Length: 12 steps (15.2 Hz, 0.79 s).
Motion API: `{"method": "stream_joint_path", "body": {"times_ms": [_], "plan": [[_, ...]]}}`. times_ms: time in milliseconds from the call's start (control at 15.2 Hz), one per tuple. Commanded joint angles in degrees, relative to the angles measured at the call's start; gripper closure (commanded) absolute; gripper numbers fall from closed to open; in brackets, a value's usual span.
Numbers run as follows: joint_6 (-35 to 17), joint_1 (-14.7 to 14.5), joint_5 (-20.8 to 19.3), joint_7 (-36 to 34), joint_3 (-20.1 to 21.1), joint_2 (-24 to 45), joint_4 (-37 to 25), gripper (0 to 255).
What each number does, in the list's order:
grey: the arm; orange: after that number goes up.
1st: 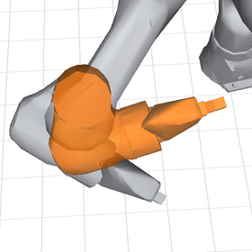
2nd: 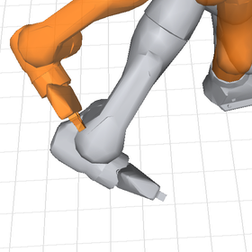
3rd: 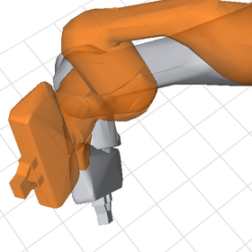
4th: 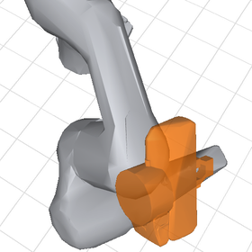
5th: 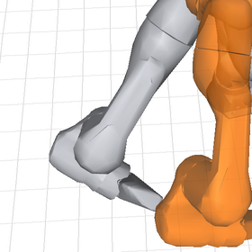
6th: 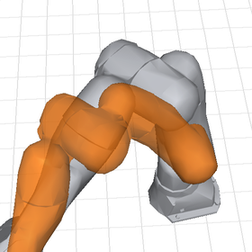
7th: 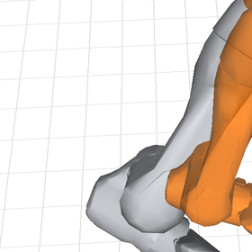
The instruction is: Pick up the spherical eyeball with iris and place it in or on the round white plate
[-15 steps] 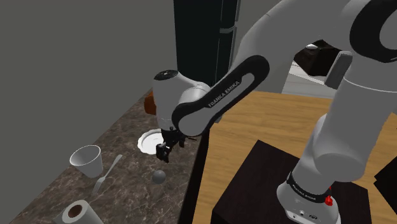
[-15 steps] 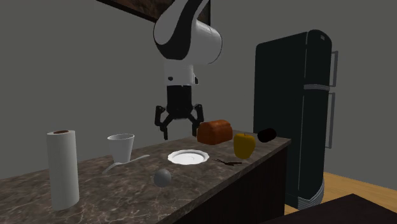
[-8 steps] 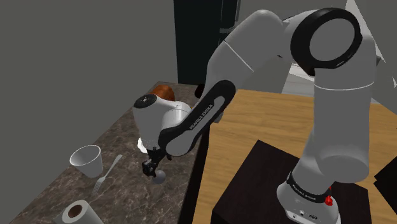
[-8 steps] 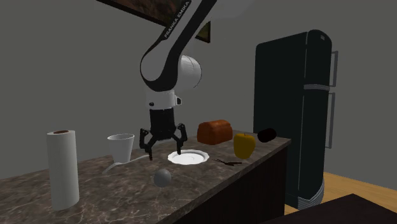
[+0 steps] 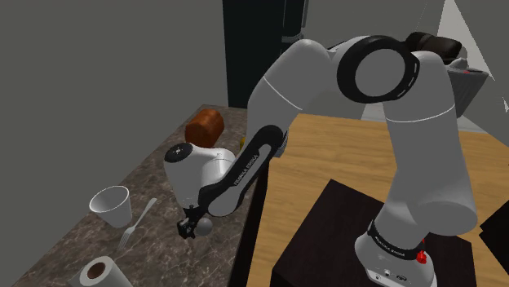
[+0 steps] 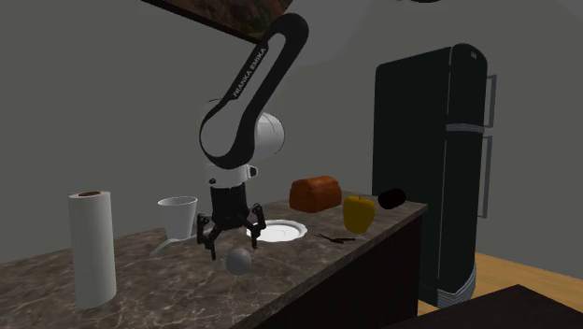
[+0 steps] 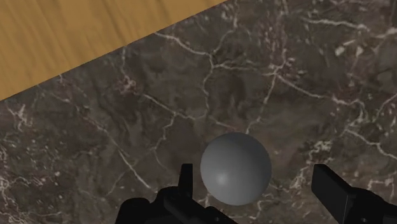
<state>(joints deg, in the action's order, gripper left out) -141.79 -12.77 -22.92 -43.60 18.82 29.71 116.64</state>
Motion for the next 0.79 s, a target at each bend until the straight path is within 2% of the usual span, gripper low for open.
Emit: {"method": "stream_joint_path", "body": {"times_ms": [0, 528, 594, 726], "plan": [[-1.0, -0.2, -0.7, -0.4, -0.6, 1.2, -0.2, 0], [-1.3, -0.3, -0.9, -0.5, -0.7, 1.6, -0.3, 0], [-1.3, -0.3, -0.9, -0.5, -0.7, 1.6, -0.3, 255], [-1.3, -0.3, -0.9, -0.5, -0.7, 1.5, -0.2, 255]]}}
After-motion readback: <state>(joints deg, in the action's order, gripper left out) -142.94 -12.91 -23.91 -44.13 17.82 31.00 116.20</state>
